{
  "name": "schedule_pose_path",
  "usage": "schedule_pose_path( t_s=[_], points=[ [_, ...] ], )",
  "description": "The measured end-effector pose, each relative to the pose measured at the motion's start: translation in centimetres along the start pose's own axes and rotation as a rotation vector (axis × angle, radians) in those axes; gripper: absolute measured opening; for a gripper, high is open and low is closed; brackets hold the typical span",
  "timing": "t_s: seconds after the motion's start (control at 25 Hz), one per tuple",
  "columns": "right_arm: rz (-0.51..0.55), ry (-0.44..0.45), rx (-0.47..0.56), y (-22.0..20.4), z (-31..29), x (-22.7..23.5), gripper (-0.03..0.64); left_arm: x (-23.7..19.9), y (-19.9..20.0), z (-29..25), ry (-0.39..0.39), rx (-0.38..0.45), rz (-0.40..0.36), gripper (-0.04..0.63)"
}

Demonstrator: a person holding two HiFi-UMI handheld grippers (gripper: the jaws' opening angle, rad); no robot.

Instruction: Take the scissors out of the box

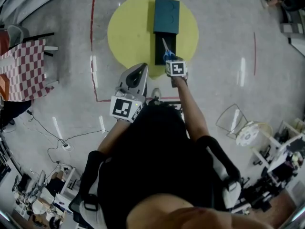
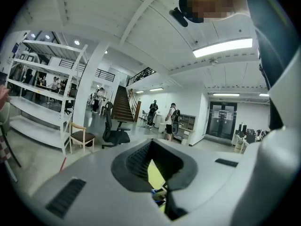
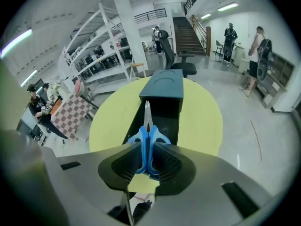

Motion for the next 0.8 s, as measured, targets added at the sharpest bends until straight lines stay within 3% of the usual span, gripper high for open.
schedule_pose_path(
  t_s=[0.44,0.8],
  points=[
    [0.022,0.073,0.153,-4.1,8.7,-1.1,0.081,7.4,-1.3,7.8,0.089,0.05,-0.071,-0.003],
    [-0.028,0.085,0.25,-7.3,13.3,-2.1,0.08,9.3,-1.5,10.8,0.075,0.053,-0.091,-0.003]
  ],
)
Point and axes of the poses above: the fingertips, and each gripper's own axes: z backward along the fingers, x to its right, y out of its top, the point moved 4 cm from there along z, backward along the fingers, and after that the axes turned 1 degree about x, right-handed, at the moved point
